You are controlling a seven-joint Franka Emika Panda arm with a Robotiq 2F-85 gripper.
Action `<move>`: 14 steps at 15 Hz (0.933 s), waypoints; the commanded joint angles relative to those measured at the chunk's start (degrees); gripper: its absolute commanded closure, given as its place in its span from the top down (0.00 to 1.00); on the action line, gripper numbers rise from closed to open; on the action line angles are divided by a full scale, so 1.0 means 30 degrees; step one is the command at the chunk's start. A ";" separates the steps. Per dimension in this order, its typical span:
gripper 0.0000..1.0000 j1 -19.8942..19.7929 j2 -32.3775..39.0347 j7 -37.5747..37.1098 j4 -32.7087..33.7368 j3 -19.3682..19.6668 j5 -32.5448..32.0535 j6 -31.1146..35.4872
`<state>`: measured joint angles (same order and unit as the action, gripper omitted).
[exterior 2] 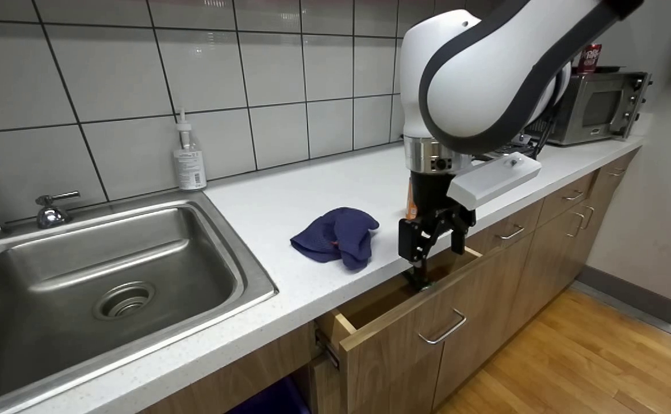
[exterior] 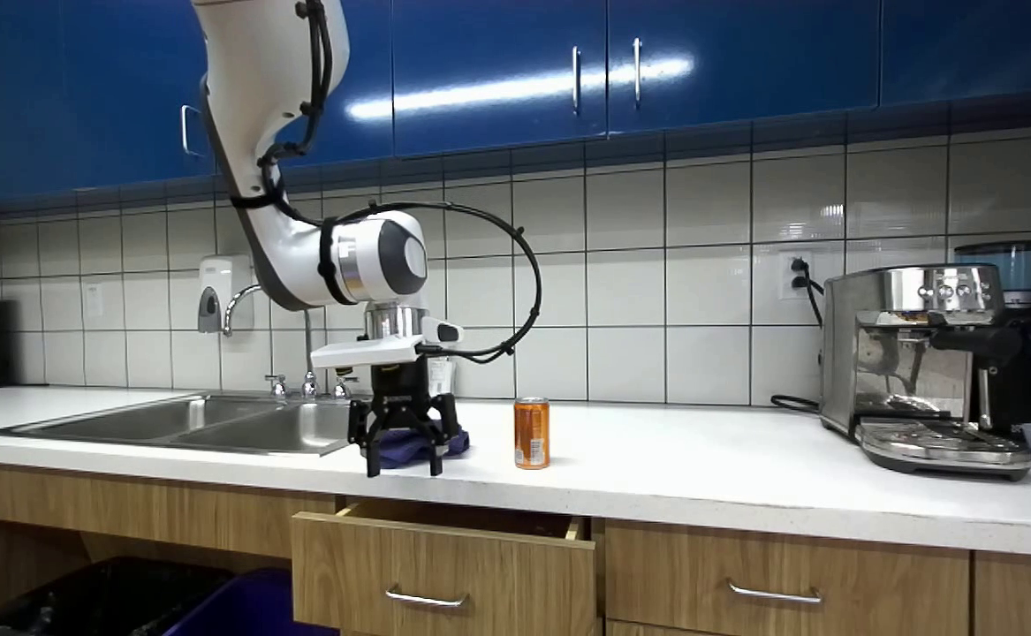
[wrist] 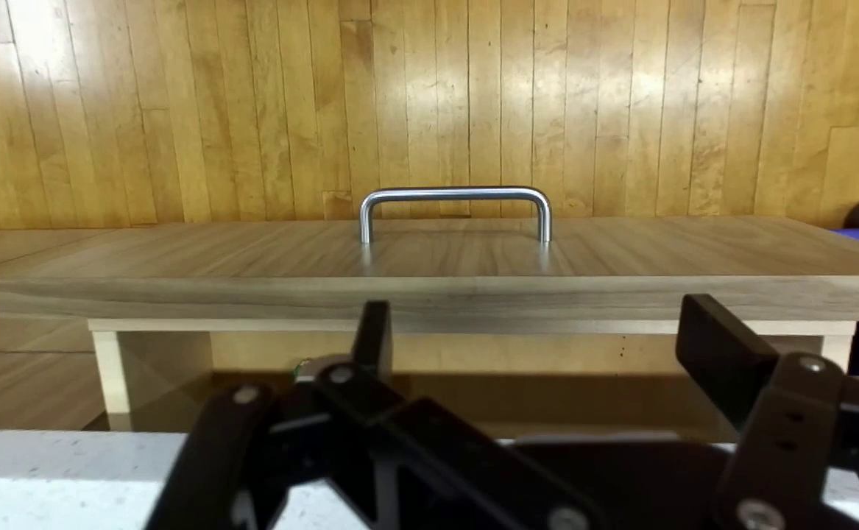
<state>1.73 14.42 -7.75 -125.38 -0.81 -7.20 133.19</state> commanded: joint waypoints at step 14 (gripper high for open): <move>1.00 0.0220 0.0907 0.0225 0.0682 0.0177 -0.0537 -0.0079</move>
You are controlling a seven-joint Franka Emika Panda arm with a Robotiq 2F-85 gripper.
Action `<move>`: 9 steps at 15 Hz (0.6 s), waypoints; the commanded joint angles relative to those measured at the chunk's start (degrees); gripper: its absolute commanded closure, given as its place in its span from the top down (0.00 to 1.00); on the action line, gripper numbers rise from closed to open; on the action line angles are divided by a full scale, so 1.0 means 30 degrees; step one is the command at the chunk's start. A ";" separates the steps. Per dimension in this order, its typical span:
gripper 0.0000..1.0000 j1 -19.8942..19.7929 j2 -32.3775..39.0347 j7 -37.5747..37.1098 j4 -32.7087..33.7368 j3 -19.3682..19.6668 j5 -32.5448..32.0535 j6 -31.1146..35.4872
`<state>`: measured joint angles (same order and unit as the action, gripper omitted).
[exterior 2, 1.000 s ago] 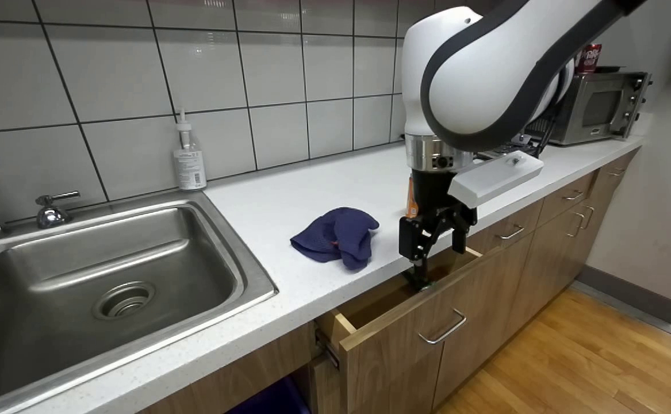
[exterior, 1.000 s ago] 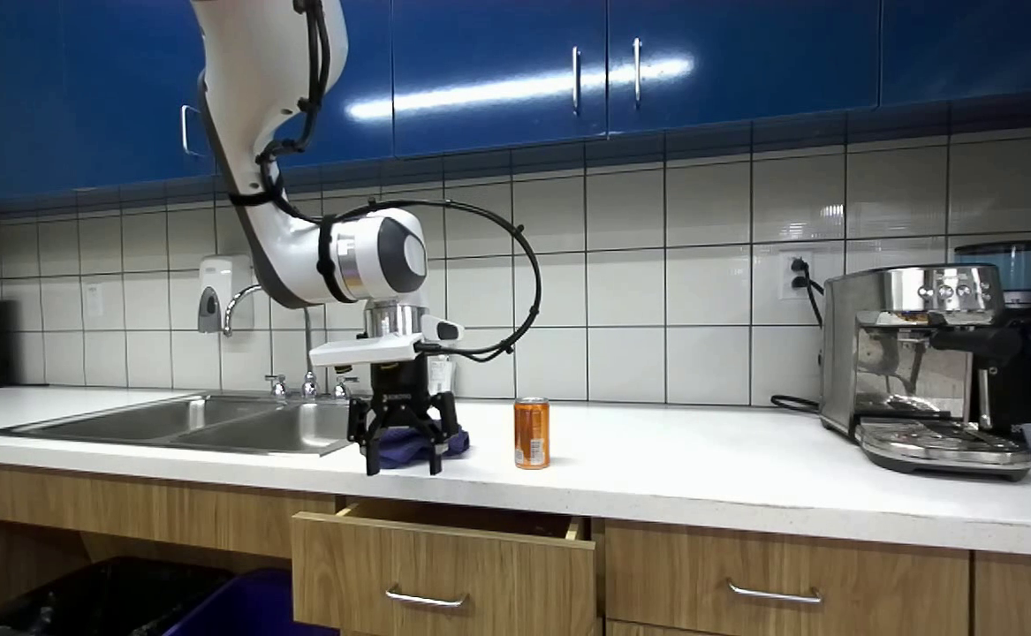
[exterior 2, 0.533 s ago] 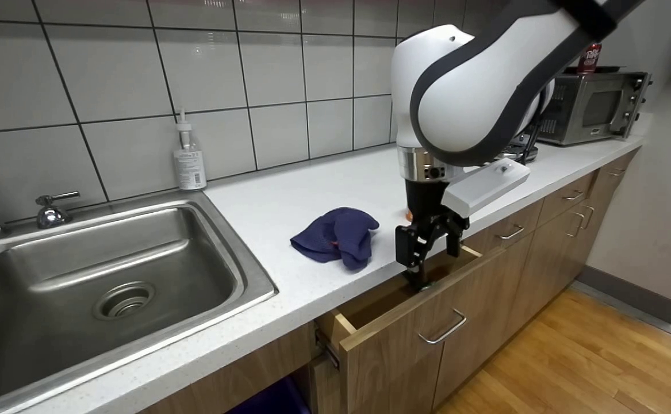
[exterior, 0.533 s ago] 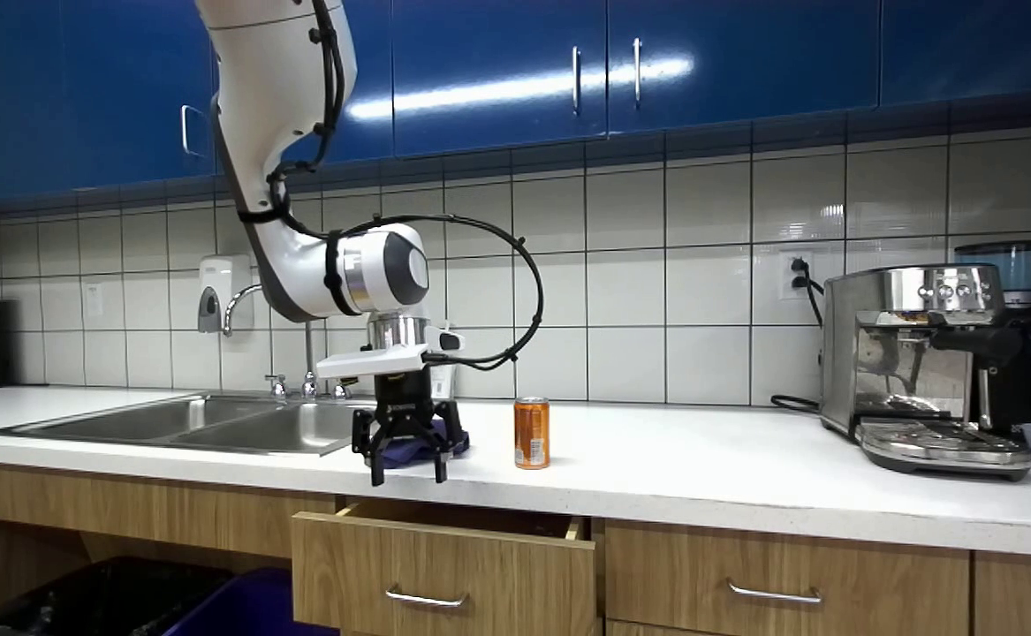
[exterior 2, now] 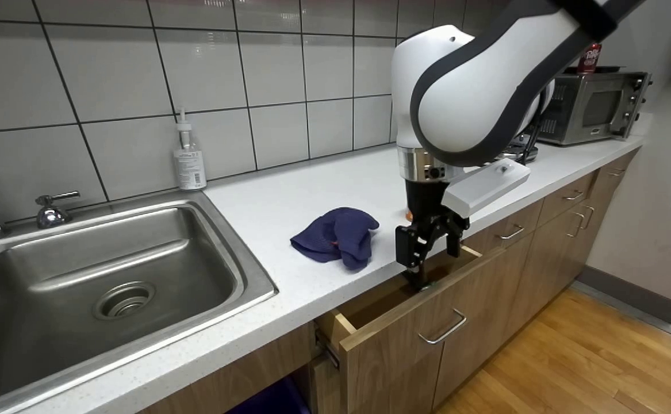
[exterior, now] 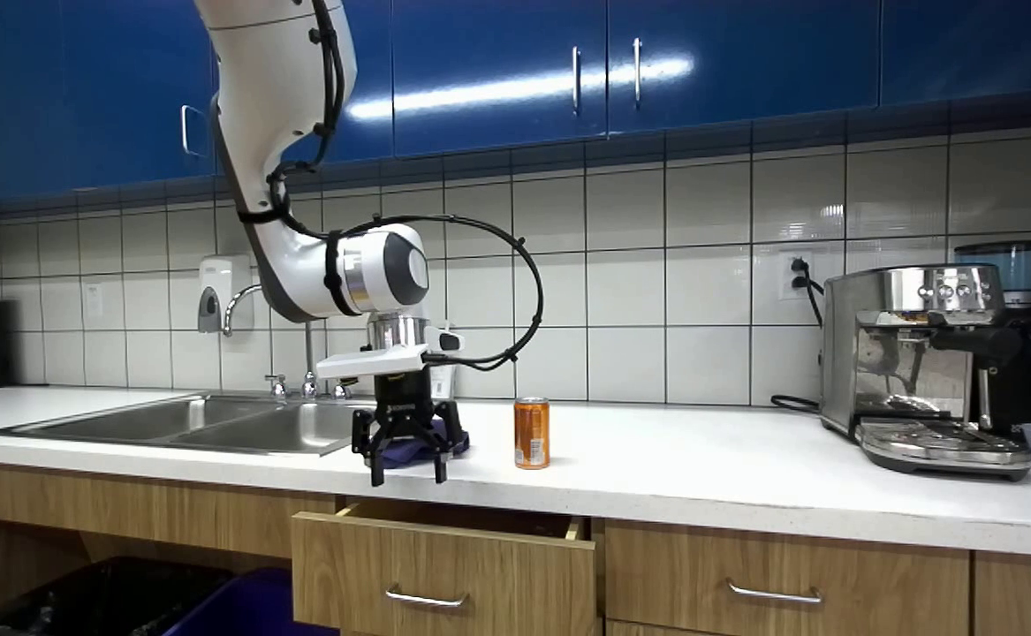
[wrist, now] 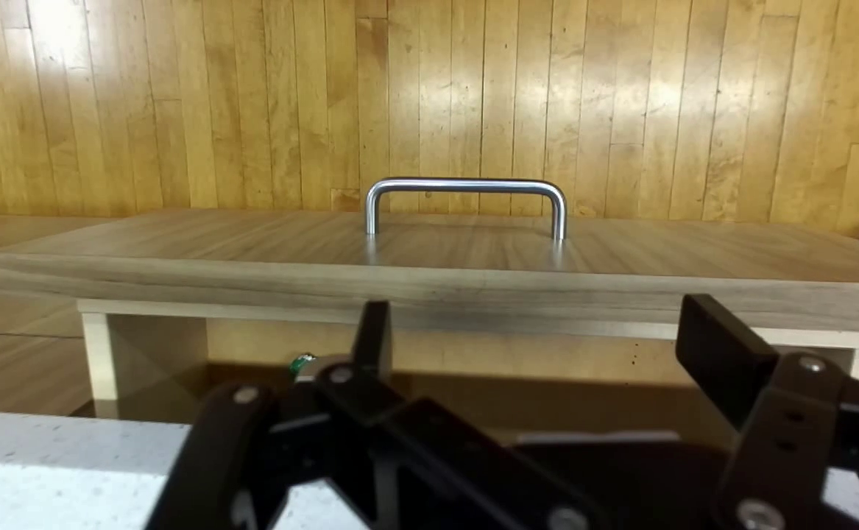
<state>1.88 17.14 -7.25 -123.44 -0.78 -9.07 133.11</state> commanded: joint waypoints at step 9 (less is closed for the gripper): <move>1.00 0.0206 0.1131 0.0386 -0.0118 0.0219 -0.0198 0.2804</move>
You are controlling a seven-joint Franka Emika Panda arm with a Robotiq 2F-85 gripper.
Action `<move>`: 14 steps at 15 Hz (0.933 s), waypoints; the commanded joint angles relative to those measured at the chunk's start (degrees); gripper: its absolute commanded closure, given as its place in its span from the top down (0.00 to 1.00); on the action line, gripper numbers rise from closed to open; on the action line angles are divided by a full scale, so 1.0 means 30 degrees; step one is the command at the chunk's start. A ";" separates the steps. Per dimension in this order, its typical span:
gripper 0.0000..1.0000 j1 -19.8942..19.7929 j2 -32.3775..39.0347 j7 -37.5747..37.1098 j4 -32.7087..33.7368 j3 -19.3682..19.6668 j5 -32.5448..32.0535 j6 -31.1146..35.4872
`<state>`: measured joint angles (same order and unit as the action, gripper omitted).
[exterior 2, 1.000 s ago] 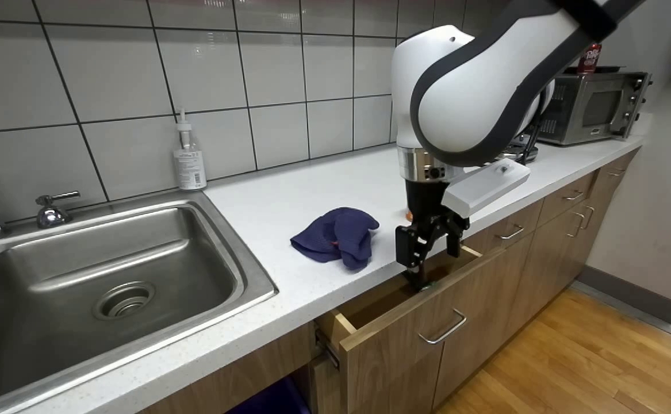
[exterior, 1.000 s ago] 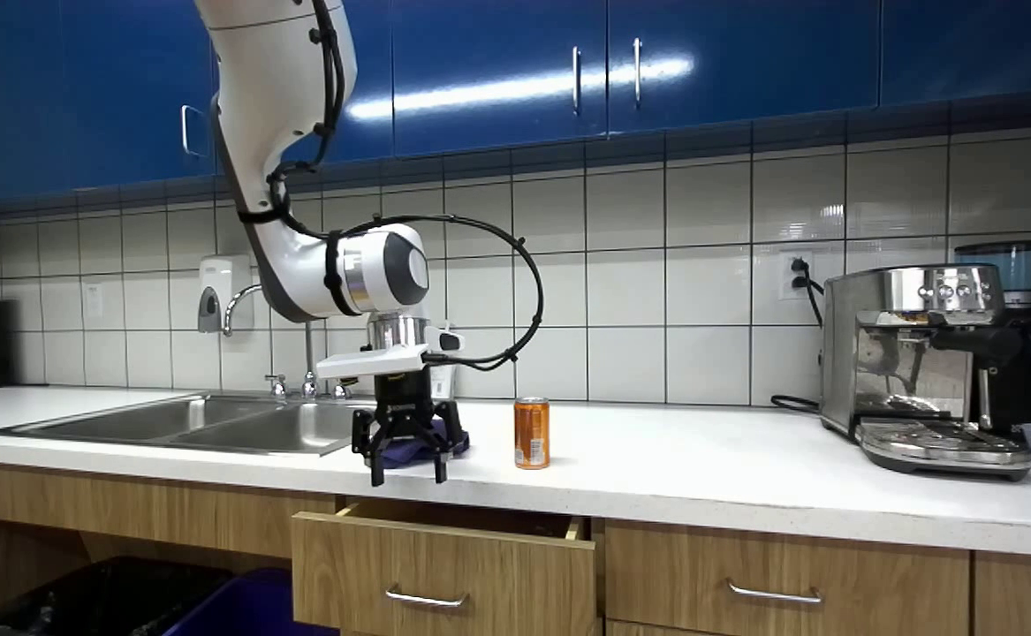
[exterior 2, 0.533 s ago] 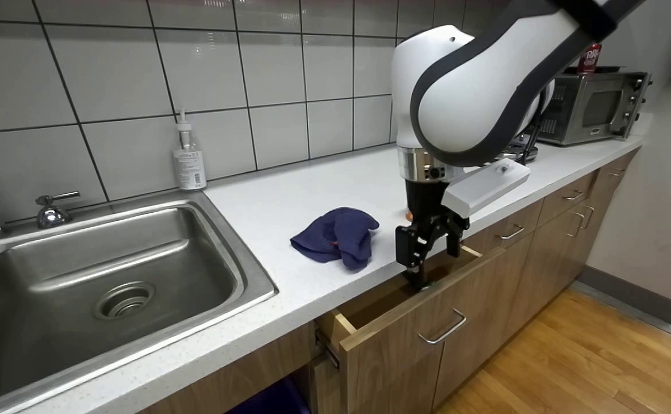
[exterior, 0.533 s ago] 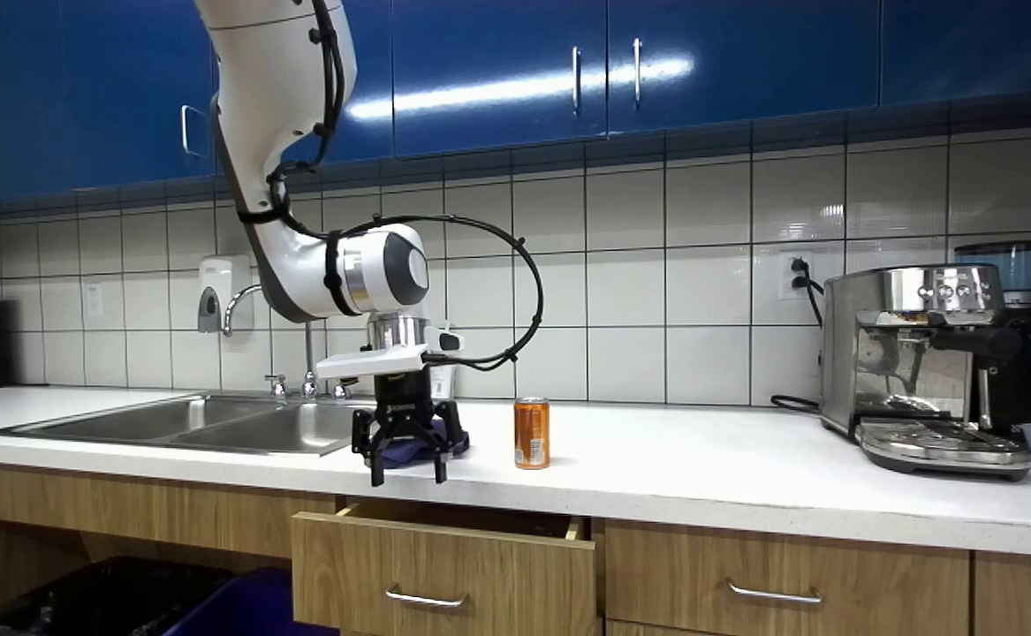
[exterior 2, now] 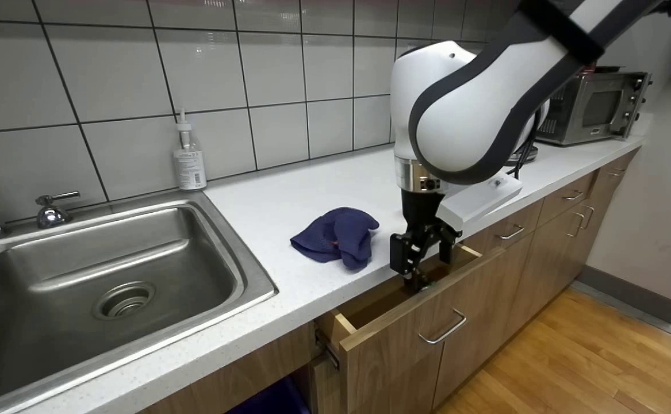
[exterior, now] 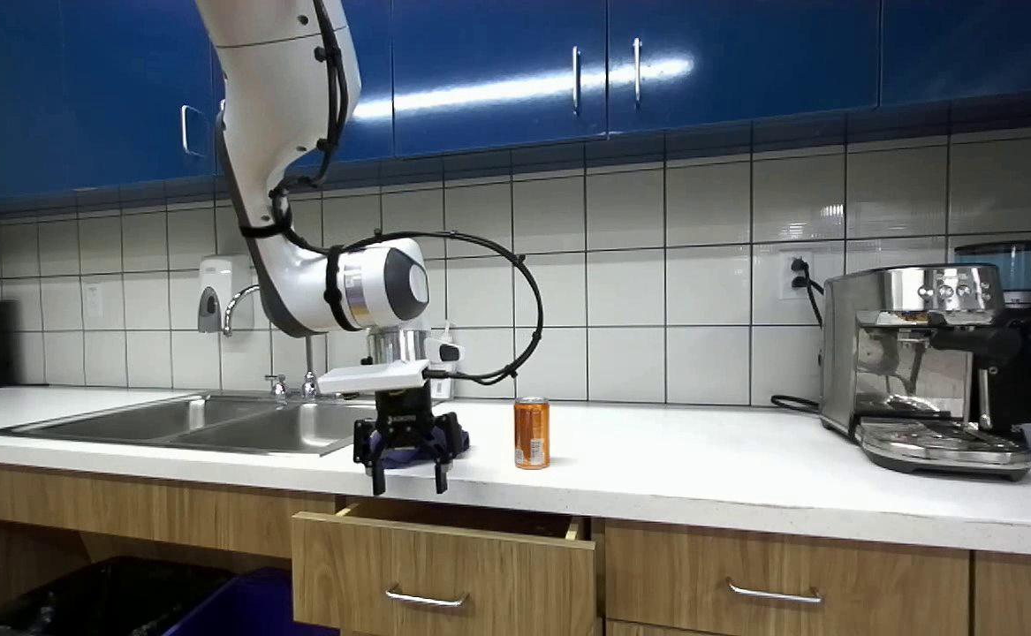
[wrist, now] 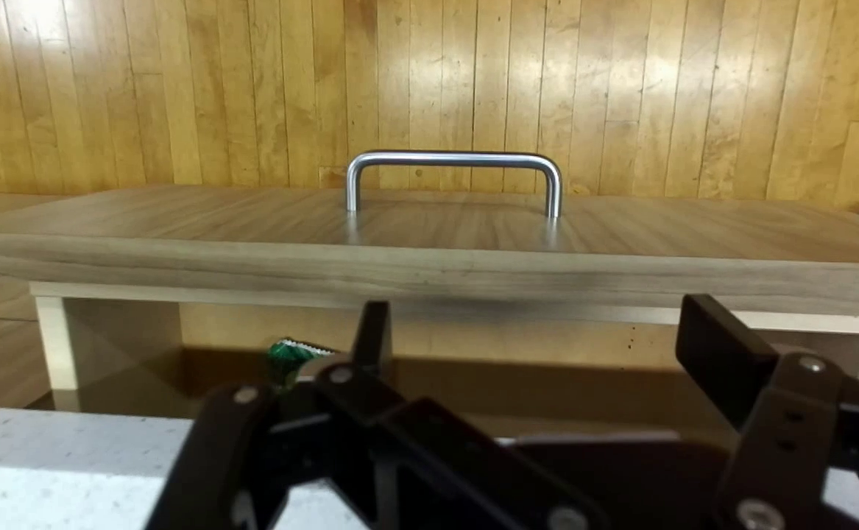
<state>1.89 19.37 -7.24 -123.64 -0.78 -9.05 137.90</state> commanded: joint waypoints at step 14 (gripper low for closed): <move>1.00 0.1322 0.0854 0.0090 -0.1329 0.1115 -0.1863 0.5065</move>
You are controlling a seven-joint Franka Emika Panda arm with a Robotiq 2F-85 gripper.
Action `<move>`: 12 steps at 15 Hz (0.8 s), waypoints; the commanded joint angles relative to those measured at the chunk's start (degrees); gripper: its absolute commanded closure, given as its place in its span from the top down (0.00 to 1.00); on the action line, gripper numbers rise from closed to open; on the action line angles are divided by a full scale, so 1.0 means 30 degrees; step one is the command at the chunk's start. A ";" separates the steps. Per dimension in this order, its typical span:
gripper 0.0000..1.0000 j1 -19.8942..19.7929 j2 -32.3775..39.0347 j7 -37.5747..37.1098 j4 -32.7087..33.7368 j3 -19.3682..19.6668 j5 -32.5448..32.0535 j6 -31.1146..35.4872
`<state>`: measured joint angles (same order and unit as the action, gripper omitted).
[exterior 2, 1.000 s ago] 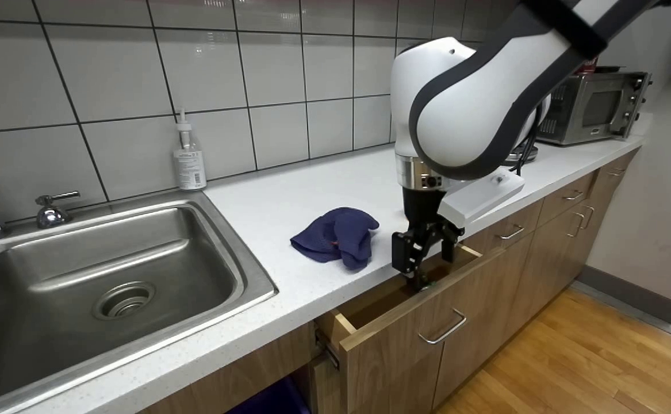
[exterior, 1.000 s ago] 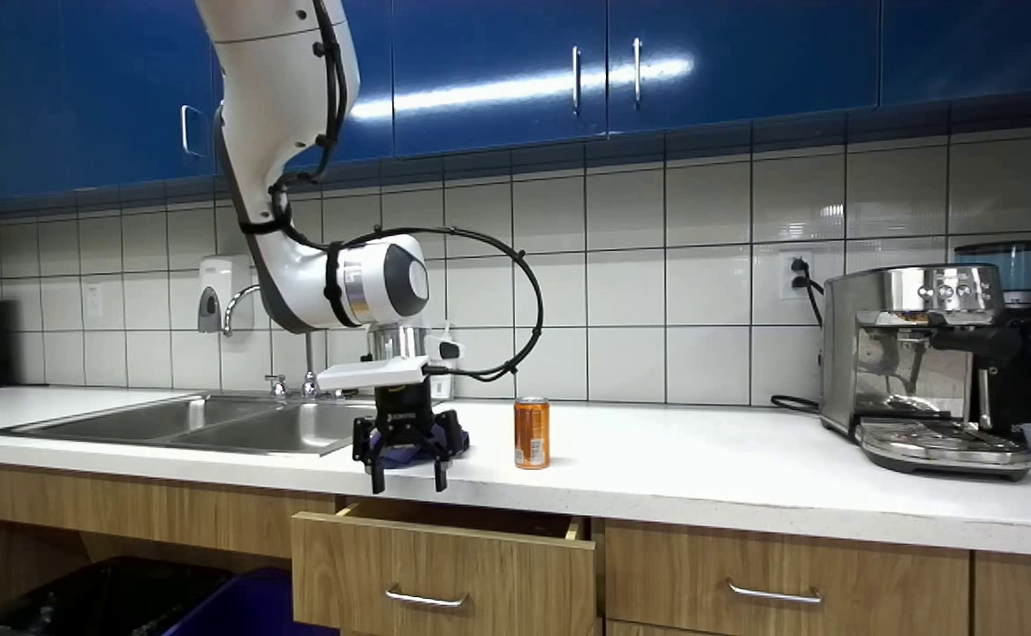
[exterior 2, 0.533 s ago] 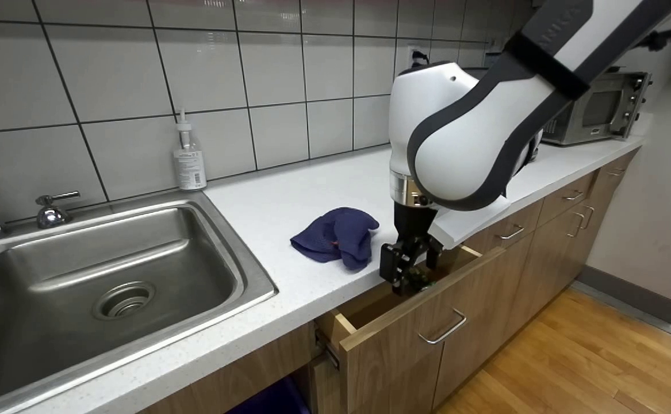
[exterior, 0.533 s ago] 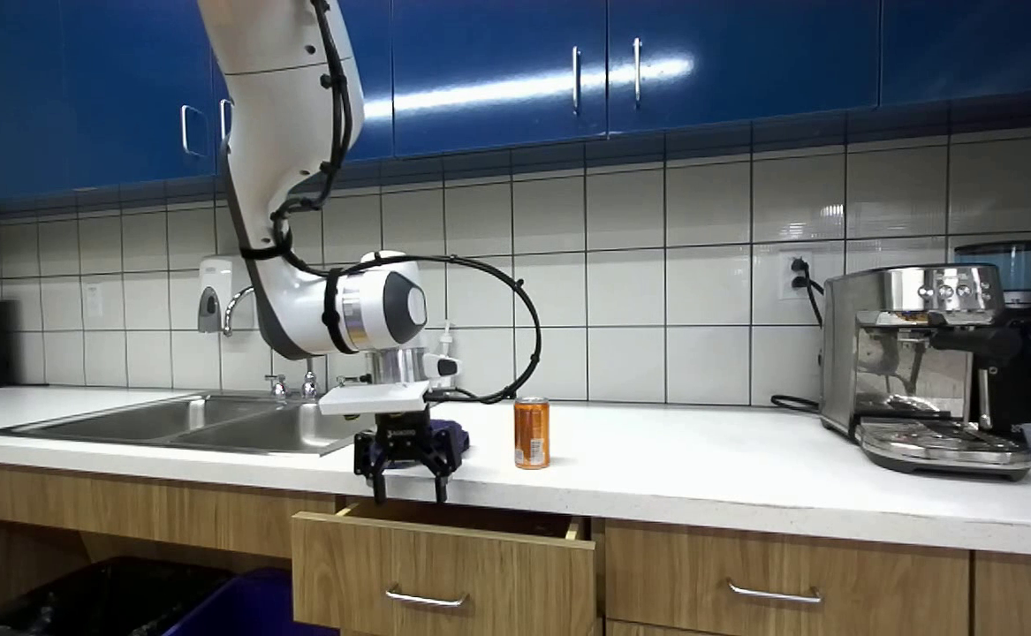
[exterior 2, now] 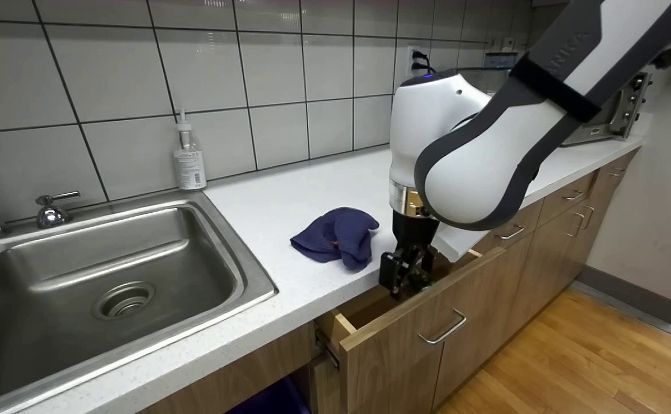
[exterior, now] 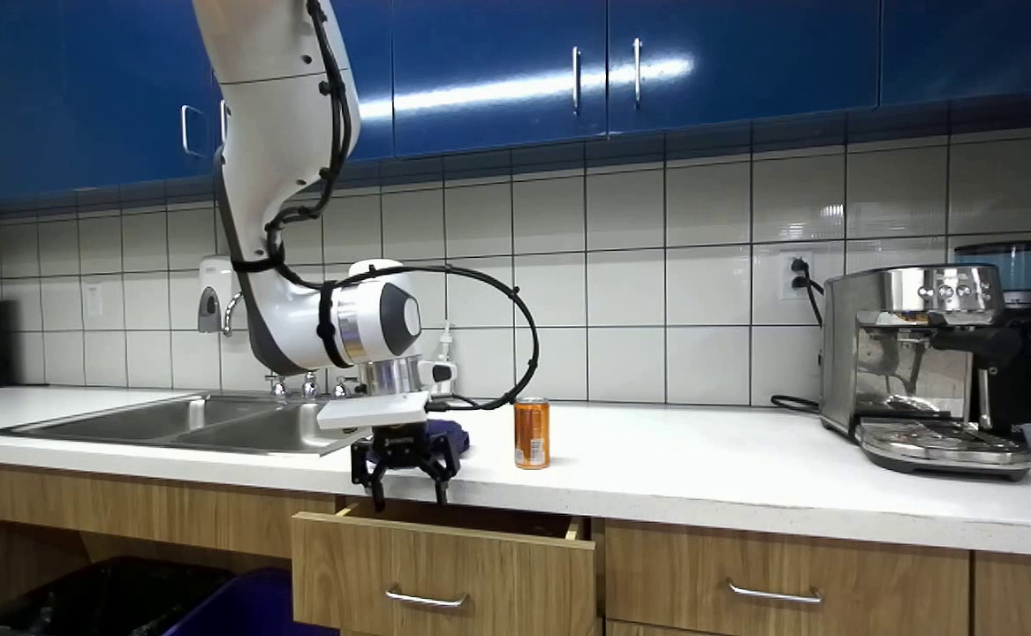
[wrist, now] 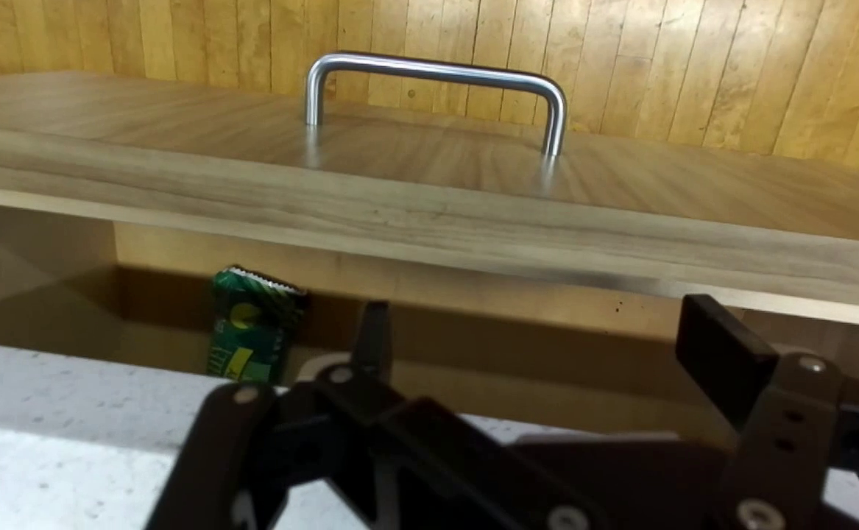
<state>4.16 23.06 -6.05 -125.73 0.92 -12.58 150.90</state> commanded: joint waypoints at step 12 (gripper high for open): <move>1.00 -0.0196 0.0023 0.0019 -0.0976 0.0139 0.2484 0.1739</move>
<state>5.27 23.04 -6.47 -128.32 2.30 -8.05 155.03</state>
